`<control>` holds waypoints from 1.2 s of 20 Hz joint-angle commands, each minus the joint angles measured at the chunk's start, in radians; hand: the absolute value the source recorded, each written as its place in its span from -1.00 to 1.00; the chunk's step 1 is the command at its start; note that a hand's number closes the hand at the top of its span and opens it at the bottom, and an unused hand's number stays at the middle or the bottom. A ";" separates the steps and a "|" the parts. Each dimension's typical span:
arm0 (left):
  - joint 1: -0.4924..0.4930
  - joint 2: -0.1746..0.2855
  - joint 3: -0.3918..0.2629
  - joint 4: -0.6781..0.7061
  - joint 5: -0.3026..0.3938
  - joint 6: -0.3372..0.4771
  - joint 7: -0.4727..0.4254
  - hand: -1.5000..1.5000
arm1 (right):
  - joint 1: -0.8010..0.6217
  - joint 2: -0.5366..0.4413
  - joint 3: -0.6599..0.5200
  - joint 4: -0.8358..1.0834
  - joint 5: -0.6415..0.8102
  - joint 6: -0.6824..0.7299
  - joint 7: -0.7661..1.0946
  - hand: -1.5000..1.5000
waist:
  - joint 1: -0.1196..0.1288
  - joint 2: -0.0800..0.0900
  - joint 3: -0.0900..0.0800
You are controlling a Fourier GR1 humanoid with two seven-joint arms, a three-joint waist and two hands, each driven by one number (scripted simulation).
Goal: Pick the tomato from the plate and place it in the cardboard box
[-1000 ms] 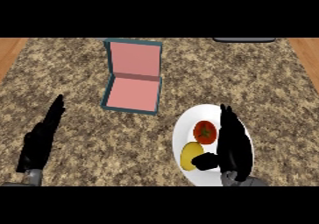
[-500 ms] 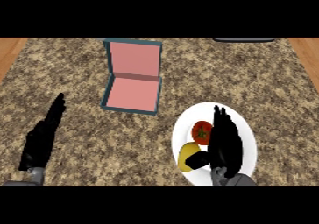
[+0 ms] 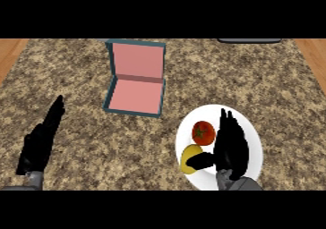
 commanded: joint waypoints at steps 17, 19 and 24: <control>-0.019 -0.074 0.088 -0.042 -0.063 -0.089 0.061 0.00 | -0.102 0.007 -0.031 0.222 -0.048 -0.088 0.006 -1.00 | 0.002 0.002 0.000; 0.017 -0.071 0.085 -0.008 -0.088 -0.094 -0.020 0.00 | -0.138 0.007 -0.023 0.292 -0.070 -0.117 0.021 -1.00 | 0.004 0.002 0.000; -0.061 -0.097 0.125 0.107 -0.097 -0.103 -0.064 0.00 | -0.113 0.007 -0.066 0.257 -0.103 -0.120 -0.067 1.00 | -0.002 0.002 0.000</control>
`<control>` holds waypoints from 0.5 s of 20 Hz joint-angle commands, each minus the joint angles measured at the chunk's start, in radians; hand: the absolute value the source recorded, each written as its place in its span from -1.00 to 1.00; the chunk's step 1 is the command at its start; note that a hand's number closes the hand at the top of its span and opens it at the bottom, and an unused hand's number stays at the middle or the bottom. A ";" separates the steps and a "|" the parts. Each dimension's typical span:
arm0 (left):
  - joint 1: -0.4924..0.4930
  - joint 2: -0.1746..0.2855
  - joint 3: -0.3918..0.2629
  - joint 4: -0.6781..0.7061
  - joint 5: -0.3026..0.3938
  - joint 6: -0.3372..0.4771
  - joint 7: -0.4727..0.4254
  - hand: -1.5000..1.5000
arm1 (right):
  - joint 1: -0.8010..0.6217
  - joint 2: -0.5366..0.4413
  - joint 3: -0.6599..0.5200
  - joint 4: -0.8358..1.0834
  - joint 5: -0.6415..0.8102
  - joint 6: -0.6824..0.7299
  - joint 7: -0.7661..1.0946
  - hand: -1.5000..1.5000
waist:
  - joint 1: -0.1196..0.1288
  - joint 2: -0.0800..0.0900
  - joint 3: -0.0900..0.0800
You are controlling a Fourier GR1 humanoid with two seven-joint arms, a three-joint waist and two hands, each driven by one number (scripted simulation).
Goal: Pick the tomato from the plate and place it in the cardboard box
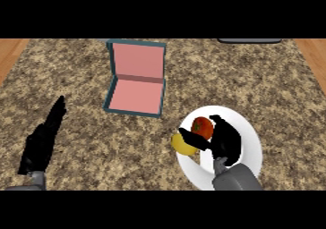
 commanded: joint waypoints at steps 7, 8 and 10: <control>-0.025 -0.022 0.020 0.022 -0.020 0.006 0.010 0.00 | 0.005 -0.029 0.051 0.029 0.287 -0.088 0.061 1.00 | -0.005 0.003 0.000; 0.025 0.015 0.050 0.010 0.006 -0.040 -0.018 0.00 | 0.029 -0.010 0.068 -0.042 0.307 -0.058 0.095 1.00 | -0.003 0.002 0.000; -0.016 -0.011 0.048 0.029 -0.005 -0.036 -0.012 0.00 | 0.051 -0.010 0.057 -0.077 0.326 -0.023 0.080 1.00 | -0.004 0.003 0.000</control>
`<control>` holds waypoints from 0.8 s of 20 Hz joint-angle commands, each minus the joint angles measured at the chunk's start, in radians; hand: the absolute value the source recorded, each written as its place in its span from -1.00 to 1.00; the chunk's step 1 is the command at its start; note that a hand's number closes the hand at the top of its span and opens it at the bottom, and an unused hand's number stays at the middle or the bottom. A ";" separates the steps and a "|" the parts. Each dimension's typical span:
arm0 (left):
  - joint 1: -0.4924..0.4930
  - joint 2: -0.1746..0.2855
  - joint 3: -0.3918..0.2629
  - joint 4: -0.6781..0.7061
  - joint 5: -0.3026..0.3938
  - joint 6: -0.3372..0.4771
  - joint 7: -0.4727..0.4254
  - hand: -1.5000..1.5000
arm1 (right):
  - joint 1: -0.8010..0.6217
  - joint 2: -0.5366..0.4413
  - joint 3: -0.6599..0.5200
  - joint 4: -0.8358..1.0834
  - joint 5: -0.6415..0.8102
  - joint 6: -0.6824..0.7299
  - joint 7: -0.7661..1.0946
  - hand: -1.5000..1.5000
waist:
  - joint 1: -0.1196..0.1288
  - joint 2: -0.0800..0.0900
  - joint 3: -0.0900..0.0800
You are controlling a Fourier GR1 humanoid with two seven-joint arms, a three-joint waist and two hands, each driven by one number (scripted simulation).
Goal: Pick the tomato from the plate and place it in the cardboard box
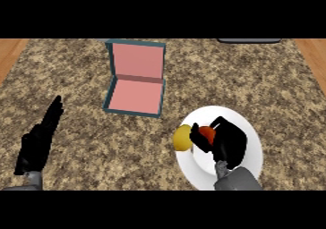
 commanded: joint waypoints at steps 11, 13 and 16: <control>-0.081 -0.038 -0.075 -0.009 -0.022 -0.020 0.008 0.00 | -0.428 -0.375 0.021 0.170 -0.268 0.287 -0.921 1.00 | 0.112 0.045 0.005; -0.069 -0.030 -0.067 -0.007 -0.026 -0.016 0.002 0.00 | -0.483 -0.421 -0.032 0.239 -0.322 0.277 -1.060 1.00 | 0.109 0.042 0.005; -0.061 -0.030 -0.066 0.000 -0.032 -0.012 0.001 0.00 | -0.577 -0.455 -0.109 0.344 -0.422 0.320 -1.238 1.00 | 0.103 0.038 0.005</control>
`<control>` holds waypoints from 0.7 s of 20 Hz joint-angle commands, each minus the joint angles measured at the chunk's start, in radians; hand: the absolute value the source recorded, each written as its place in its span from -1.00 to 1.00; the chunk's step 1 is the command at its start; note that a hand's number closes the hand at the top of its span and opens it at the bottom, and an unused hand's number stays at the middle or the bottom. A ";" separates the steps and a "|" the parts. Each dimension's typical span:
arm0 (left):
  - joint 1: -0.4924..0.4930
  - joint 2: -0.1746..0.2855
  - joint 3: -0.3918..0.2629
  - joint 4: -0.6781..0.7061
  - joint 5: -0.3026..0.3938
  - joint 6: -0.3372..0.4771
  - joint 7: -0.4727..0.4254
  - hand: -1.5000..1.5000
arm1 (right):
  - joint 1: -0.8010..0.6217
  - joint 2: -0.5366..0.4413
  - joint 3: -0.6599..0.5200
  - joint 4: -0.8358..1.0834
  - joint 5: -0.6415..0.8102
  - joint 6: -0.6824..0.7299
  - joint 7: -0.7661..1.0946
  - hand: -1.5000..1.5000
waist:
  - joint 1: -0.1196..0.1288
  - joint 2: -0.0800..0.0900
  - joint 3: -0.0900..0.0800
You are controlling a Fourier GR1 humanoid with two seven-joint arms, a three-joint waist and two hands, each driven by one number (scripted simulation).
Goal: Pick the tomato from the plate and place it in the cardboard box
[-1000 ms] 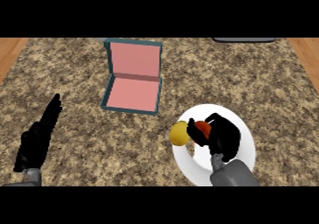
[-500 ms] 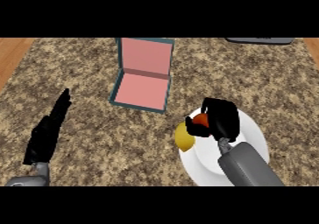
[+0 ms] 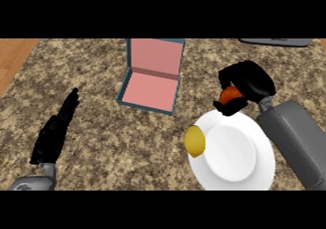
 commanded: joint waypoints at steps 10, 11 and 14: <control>-0.004 -0.003 0.013 0.012 -0.007 0.012 -0.003 0.00 | -0.322 0.025 -0.268 0.322 -0.441 0.262 -0.653 1.00 | -0.028 -0.014 -0.003; 0.025 0.010 0.021 0.031 -0.003 0.001 -0.026 0.00 | -0.395 0.013 -0.287 0.351 -0.455 0.311 -0.641 1.00 | -0.028 -0.016 -0.004; 0.038 0.004 0.009 -0.021 0.002 -0.008 0.020 0.00 | -0.472 0.022 -0.294 0.479 -0.444 0.339 -0.724 1.00 | -0.030 -0.019 -0.003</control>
